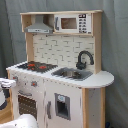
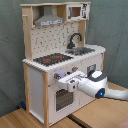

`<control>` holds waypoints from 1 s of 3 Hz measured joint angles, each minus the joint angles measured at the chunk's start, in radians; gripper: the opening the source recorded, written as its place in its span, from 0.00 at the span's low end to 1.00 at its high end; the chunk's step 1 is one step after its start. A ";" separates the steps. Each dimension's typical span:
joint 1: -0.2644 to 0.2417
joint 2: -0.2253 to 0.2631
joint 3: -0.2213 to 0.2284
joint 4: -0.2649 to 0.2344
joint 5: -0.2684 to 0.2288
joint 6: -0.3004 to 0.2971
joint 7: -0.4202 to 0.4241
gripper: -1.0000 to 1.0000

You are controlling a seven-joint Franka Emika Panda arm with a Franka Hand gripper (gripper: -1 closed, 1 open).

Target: Play with the kitchen

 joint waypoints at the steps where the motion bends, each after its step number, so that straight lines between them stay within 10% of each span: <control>1: -0.058 0.000 0.002 0.005 0.000 0.083 -0.003 1.00; 3: -0.177 0.000 0.041 0.131 0.003 0.094 0.071 1.00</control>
